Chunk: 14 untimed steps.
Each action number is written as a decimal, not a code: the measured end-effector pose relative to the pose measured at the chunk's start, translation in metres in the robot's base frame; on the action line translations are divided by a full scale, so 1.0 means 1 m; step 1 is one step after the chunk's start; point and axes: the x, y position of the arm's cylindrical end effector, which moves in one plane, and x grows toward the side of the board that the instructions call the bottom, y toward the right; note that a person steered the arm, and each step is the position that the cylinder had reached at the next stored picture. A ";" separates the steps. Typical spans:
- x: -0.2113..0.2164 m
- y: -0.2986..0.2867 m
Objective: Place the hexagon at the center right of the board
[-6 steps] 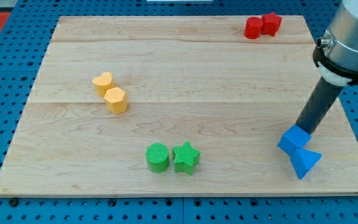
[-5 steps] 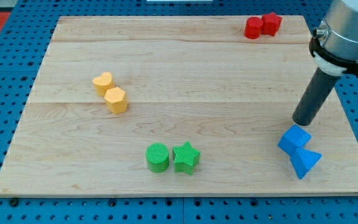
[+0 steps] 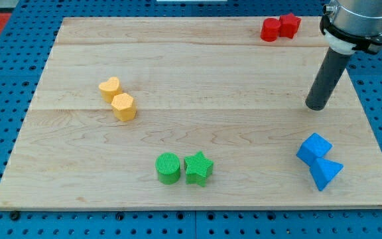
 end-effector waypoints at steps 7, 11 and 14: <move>0.048 -0.324; -0.004 -0.199; -0.016 -0.256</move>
